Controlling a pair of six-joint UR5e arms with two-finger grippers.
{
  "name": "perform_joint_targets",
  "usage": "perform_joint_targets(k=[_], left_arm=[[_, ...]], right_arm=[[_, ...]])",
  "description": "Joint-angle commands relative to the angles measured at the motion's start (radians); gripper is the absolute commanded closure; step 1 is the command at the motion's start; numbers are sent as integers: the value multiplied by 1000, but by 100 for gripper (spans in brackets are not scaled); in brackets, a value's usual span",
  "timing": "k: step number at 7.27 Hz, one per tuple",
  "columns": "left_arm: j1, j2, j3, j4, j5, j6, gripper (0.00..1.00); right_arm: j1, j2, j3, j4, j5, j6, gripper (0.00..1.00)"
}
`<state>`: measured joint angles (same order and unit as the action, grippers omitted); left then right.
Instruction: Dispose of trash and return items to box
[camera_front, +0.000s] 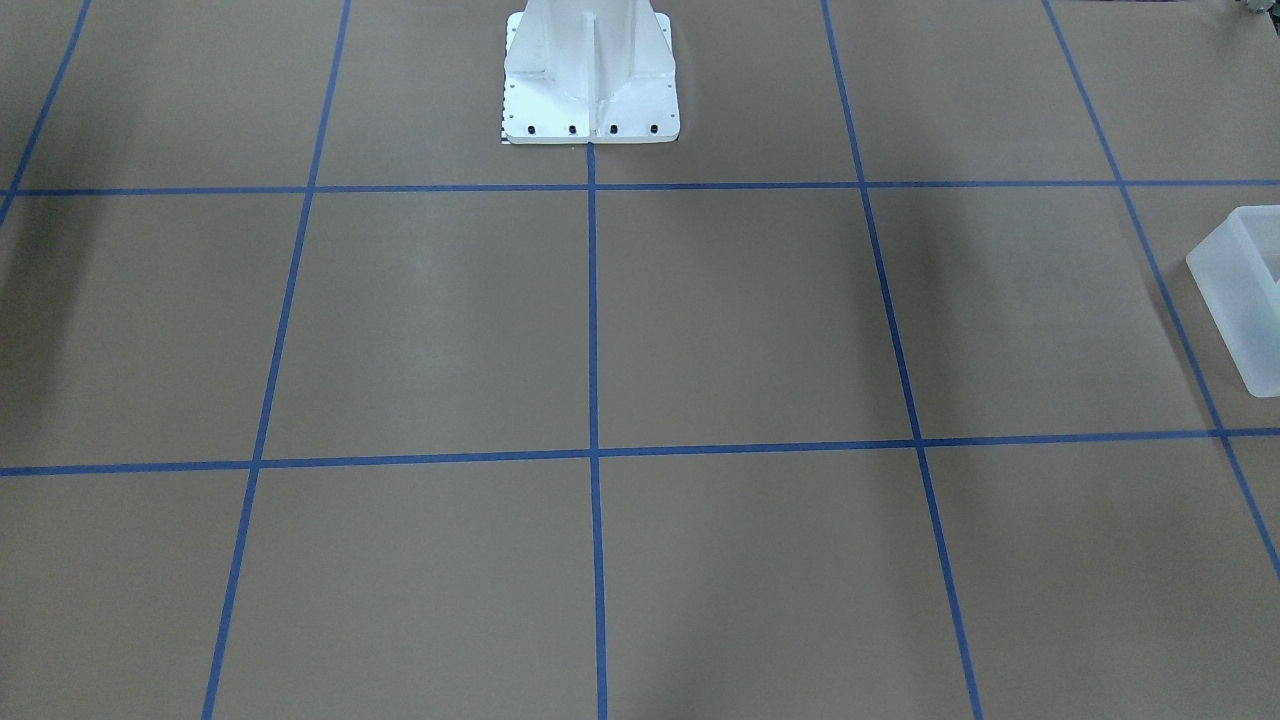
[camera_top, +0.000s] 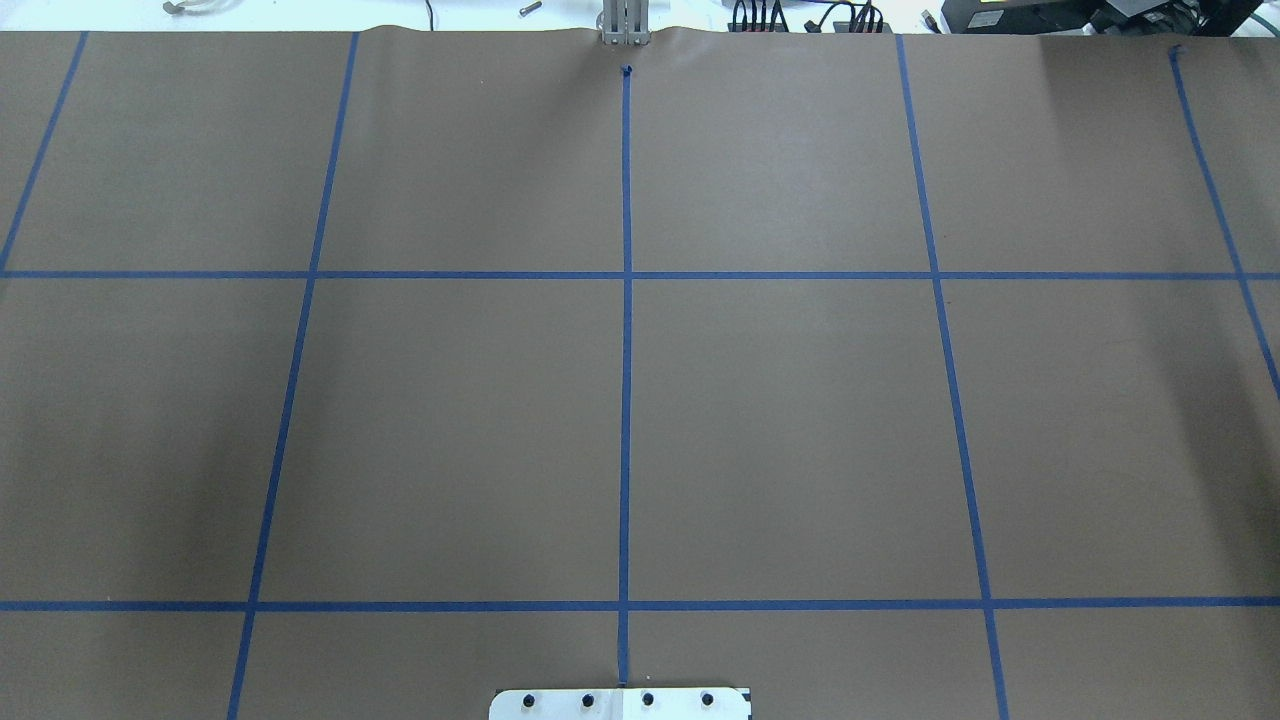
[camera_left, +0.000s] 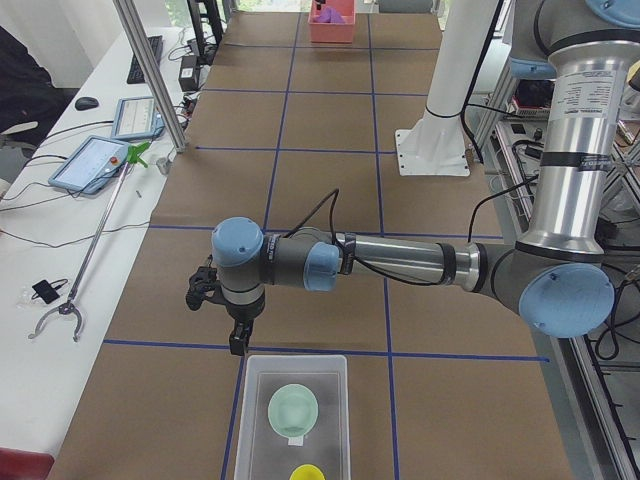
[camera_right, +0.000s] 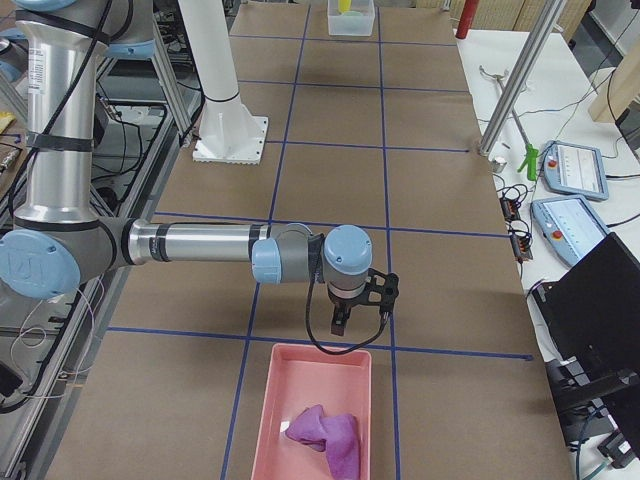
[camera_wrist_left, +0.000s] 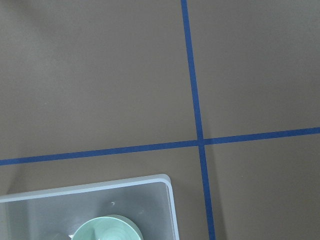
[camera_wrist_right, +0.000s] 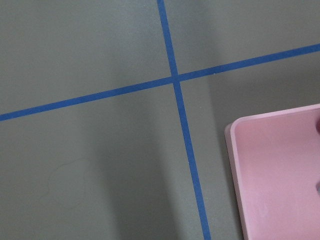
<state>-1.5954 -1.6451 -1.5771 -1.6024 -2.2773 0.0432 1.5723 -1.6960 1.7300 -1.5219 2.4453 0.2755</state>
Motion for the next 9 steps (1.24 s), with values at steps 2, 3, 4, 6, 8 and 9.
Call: perform_joint_targets(k=[2,3,4,6,8,9], left_arm=[[0,8,5,-4,-1,-2,2],[0,8,5,-4,-1,-3,2],[0,10,5,-4,-1,-3,2],[2,10,5,-5,-1,-3,2],[2,8,5,-8,-1,-3,2],[2,8,5,-10,-1,-3,2]], right_arm=[[23,-4,11,-44,12,-79,0],[26,-2,11,-53,12,-85,0],[25,-4,11,-53,11,-84,0],[26,-5,11,-55,11,-84,0],[25,-5,11,-55,11,-84,0],[25,-5,11,-55,11,-84,0]])
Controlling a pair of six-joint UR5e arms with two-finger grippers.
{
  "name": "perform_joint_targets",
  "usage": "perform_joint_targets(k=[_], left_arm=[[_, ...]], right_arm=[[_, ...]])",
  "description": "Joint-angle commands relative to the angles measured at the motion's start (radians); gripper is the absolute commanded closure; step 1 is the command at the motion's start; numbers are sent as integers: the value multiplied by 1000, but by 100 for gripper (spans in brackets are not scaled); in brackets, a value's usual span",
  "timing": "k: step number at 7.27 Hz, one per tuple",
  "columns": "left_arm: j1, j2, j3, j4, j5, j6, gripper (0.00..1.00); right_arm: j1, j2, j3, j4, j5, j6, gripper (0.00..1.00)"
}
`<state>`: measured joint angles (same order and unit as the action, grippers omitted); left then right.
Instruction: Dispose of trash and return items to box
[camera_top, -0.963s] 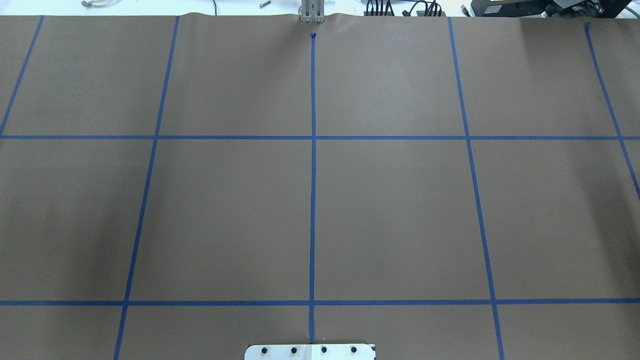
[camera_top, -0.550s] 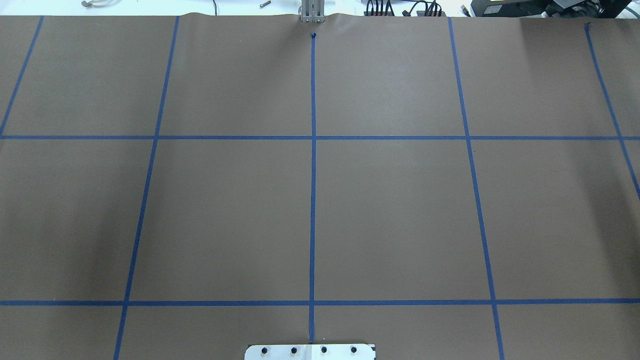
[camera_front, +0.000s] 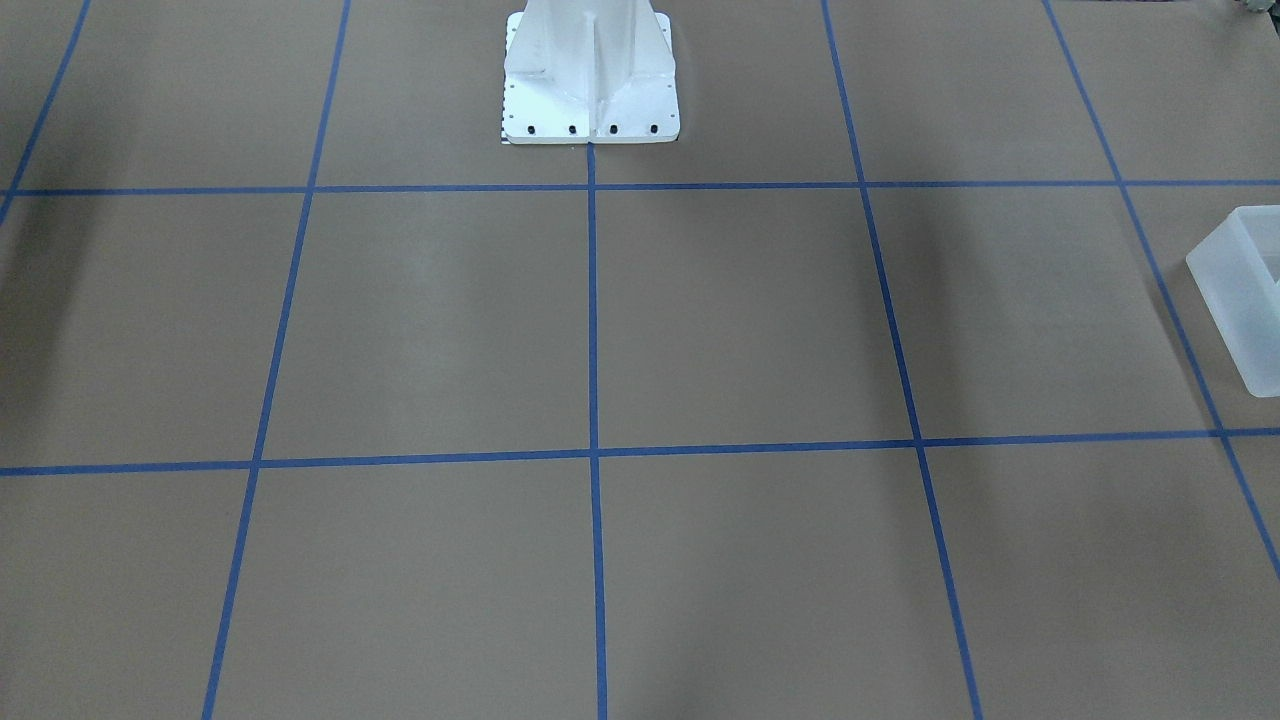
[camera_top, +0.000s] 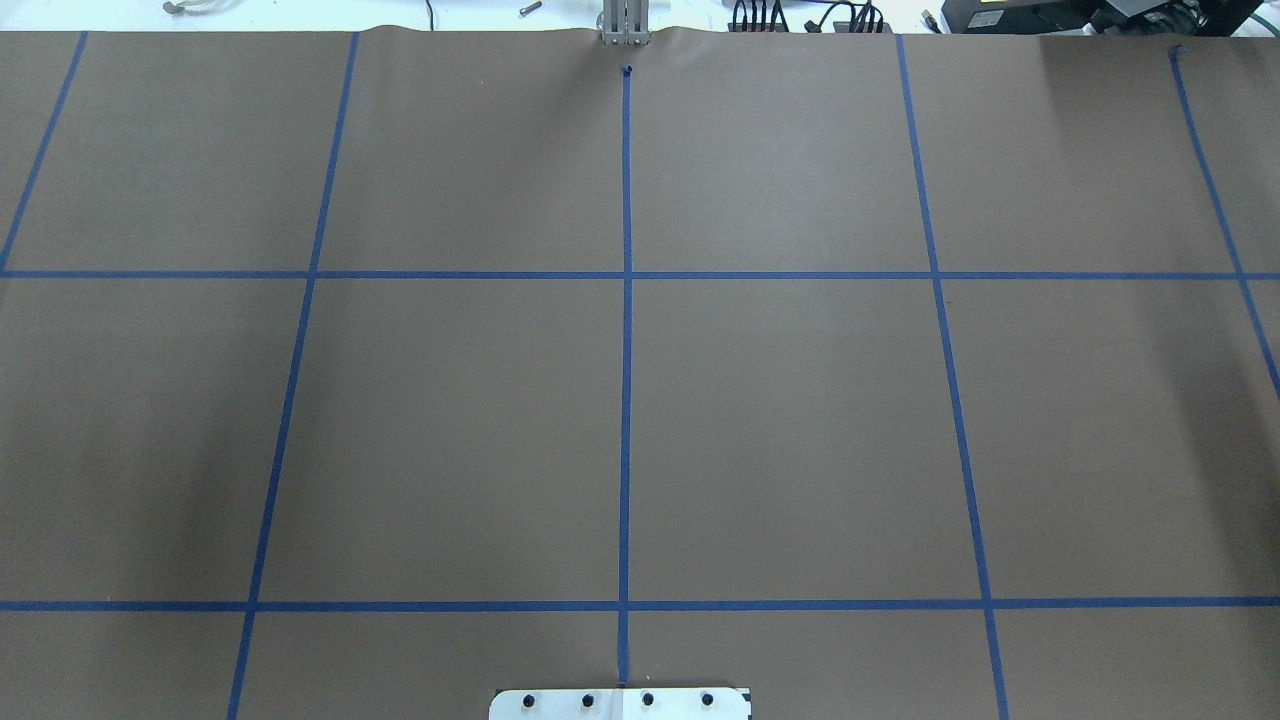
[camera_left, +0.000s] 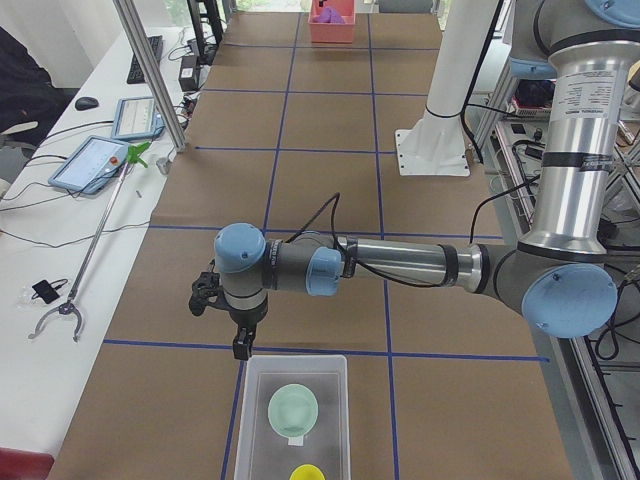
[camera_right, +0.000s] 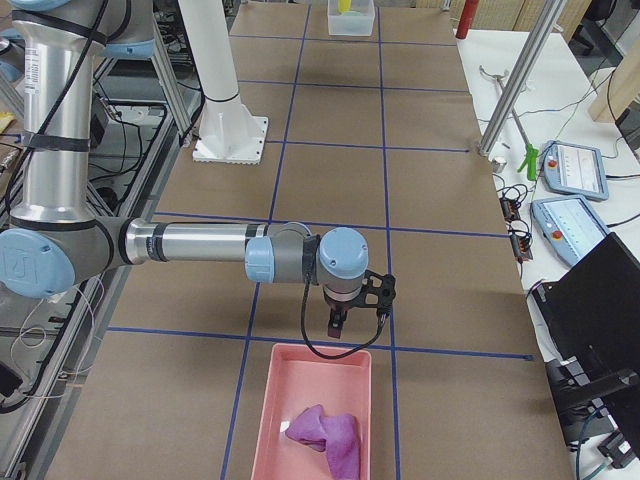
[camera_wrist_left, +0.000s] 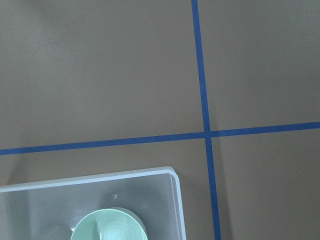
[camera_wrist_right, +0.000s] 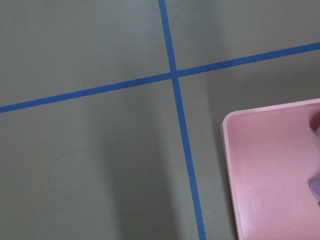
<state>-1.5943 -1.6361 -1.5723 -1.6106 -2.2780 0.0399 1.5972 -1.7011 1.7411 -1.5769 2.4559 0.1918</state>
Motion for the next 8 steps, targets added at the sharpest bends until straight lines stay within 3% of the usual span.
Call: perform_joint_targets(k=[1,8], left_arm=[[0,-1,0,-2,0,0,2],[0,1,5,-3,0,0,2]], right_arm=[[0,0,0,0,-2,0,0],[0,1,0,2,-14,0,0]])
